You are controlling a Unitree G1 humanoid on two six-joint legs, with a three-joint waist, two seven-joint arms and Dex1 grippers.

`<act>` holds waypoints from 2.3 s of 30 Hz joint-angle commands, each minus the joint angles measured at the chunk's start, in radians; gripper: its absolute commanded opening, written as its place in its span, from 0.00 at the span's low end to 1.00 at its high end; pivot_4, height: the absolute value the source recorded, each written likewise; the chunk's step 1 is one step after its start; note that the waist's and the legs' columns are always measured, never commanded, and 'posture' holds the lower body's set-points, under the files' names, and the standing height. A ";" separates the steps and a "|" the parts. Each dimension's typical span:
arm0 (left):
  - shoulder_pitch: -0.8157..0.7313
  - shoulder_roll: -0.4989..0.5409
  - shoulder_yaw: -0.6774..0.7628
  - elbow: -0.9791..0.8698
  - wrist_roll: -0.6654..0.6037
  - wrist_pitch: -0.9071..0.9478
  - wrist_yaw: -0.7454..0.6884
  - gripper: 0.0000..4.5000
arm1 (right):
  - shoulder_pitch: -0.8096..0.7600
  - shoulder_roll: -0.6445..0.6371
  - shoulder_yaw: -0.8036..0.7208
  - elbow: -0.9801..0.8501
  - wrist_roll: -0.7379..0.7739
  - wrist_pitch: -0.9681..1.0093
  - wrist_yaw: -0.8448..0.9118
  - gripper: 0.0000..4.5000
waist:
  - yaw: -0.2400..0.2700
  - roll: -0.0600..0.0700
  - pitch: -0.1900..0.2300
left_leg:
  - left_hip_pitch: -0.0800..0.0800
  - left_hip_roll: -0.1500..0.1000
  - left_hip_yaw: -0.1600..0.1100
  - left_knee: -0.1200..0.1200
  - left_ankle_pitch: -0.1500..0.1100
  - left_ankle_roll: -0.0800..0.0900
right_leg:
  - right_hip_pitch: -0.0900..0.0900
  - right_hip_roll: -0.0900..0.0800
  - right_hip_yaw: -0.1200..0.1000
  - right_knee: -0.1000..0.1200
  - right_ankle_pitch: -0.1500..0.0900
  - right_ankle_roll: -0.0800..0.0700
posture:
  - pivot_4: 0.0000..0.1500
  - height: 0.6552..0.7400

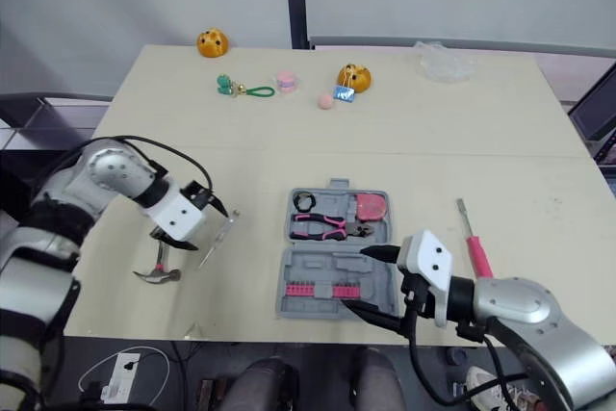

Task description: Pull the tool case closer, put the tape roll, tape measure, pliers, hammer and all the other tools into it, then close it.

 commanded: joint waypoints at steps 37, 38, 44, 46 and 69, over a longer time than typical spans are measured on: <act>0.438 0.188 0.332 -1.045 -0.348 1.810 -0.071 0.01 | -0.109 -0.017 0.018 0.042 0.040 -0.018 0.048 1.00 | -0.016 -0.003 0.000 | 0.000 0.001 -0.013 0.003 0.000 0.002 | 0.002 0.000 0.006 0.001 0.001 0.001 | 1.00 1.00; 0.451 0.185 0.342 -1.096 -0.349 1.915 -0.029 0.01 | -0.120 -0.016 0.027 0.054 0.036 -0.022 0.054 1.00 | -0.013 -0.003 0.000 | 0.000 0.001 -0.014 0.003 0.000 0.002 | 0.002 0.000 0.007 0.001 0.001 0.001 | 1.00 1.00; 0.484 0.034 0.481 -1.268 -0.370 2.550 0.282 0.01 | -0.147 -0.014 0.069 0.101 -0.003 -0.057 0.086 1.00 | -0.002 -0.003 0.000 | 0.000 0.000 -0.014 0.003 0.000 0.002 | 0.002 0.000 0.015 0.001 0.001 0.001 | 1.00 1.00; 0.538 -0.066 0.572 -1.268 -0.352 2.567 0.406 0.01 | -0.152 -0.013 0.072 0.111 -0.014 -0.066 0.089 1.00 | -0.003 -0.003 0.000 | 0.000 0.000 -0.014 0.002 0.000 0.002 | 0.002 0.000 0.015 0.001 0.001 0.001 | 1.00 1.00; 0.648 -0.268 0.776 -1.339 -0.596 2.567 0.884 0.63 | -0.117 -0.001 0.033 0.103 -0.026 -0.068 0.048 1.00 | -0.003 0.001 -0.005 | 0.003 0.000 -0.014 0.002 0.000 -0.001 | 0.003 -0.001 0.016 0.002 0.000 0.001 | 1.00 1.00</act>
